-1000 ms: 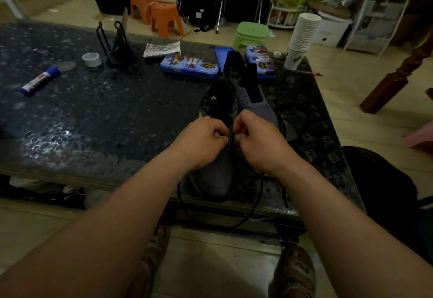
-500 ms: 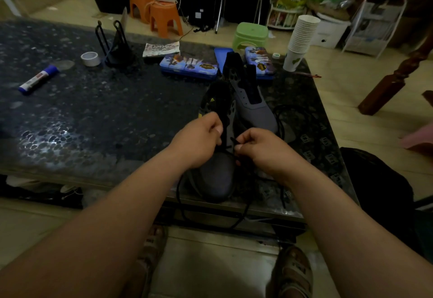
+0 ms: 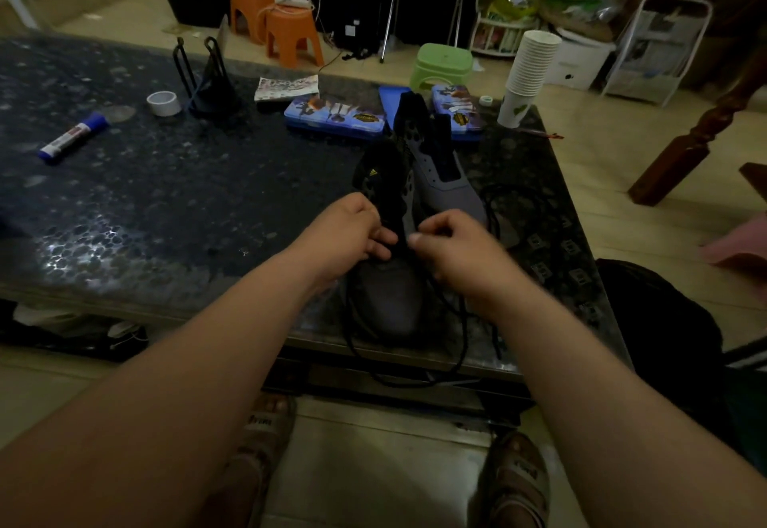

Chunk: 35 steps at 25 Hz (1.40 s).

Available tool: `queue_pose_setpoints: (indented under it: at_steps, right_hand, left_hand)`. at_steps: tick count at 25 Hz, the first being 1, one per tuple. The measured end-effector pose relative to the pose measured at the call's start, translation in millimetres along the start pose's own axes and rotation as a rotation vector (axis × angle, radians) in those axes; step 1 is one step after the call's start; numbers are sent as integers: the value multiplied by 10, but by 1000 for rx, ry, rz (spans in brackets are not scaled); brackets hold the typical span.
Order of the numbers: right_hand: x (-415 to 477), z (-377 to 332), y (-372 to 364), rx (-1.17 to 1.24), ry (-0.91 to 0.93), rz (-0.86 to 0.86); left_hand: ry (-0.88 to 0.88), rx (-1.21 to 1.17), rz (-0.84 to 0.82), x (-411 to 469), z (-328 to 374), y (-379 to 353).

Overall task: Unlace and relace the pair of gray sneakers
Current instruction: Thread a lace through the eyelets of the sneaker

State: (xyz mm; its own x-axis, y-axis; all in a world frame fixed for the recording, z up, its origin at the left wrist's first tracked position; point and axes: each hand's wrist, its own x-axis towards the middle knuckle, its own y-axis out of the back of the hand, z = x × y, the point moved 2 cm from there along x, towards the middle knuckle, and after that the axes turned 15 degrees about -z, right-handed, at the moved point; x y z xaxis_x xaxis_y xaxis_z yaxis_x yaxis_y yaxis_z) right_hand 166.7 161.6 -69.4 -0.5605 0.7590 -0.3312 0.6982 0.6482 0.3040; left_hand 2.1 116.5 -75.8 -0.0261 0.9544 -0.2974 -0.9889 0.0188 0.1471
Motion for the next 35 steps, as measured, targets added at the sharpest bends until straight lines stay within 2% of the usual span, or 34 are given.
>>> queue_pose_setpoints:
  at_steps: [2, 4, 6, 7, 8, 9, 10, 11, 14, 15, 16, 19, 21, 22, 23, 24, 25, 26, 28, 29, 31, 33, 35]
  right_hand:
    - [72, 41, -120, -339, -52, 72]
    - [79, 16, -153, -377, -61, 93]
    - [60, 27, -132, -345, -83, 77]
    - [56, 34, -118, -345, -94, 60]
    - [53, 30, -103, -344, -110, 44]
    - [43, 24, -84, -324, -122, 27]
    - [24, 19, -62, -283, -124, 8]
    - [2, 3, -36, -211, -109, -15]
    - [-96, -88, 51, 210, -30, -77]
    - [-148, -136, 75, 401, 1, -91]
    - [-180, -175, 96, 582, 33, -98]
    - [-183, -227, 96, 1040, 100, -165]
    - [-179, -228, 17, 1115, 38, -179]
    - [-221, -214, -25, 958, -31, -178]
    - [-284, -177, -57, 679, -102, -193]
    - [-349, -117, -85, 396, -164, -235]
    - [-426, -83, -127, 227, -205, -303]
    - [-498, -84, -170, 191, -229, -386]
    - [-552, -171, -234, 409, -198, -498]
    - [-514, -223, -232, 545, -144, -476]
    - [-314, -251, -160, 685, -54, -253]
    - [-114, -186, -99, 674, -71, -39]
    - [2, -58, -83, 651, -150, 5]
  left_hand:
    - [-10, 13, 10, 4, -9, 9]
    - [-78, -80, 124, 21, -9, 133]
    - [-110, -351, 324, 18, -15, 412]
    - [-125, -584, 377, -10, -15, 547]
    - [-154, -807, 373, -37, -26, 629]
    - [-183, -919, 335, -75, 2, 639]
    - [-182, -856, 293, -98, 47, 589]
    - [-151, -589, 268, -112, 85, 499]
    - [-127, 547, 166, -62, 104, 188]
    - [-129, 758, 111, -55, 104, 114]
    - [-131, 868, 80, -59, 114, 83]
    - [-116, 974, 42, -46, 123, 109]
    - [-109, 971, 17, -17, 92, 127]
    - [-106, 959, 13, -7, 74, 132]
    - [-110, 949, 13, 7, 48, 126]
    - [-114, 943, 14, 17, 20, 122]
    - [-127, 932, 13, 36, -11, 118]
    - [-146, 927, 13, 47, -24, 107]
    - [-185, 934, 16, 48, -16, 89]
    - [-197, 930, 16, 49, -13, 92]
    - [-187, 921, 19, 22, -1, 109]
    - [-148, 896, 20, -18, 9, 129]
    - [-94, 694, -9, -72, 33, 163]
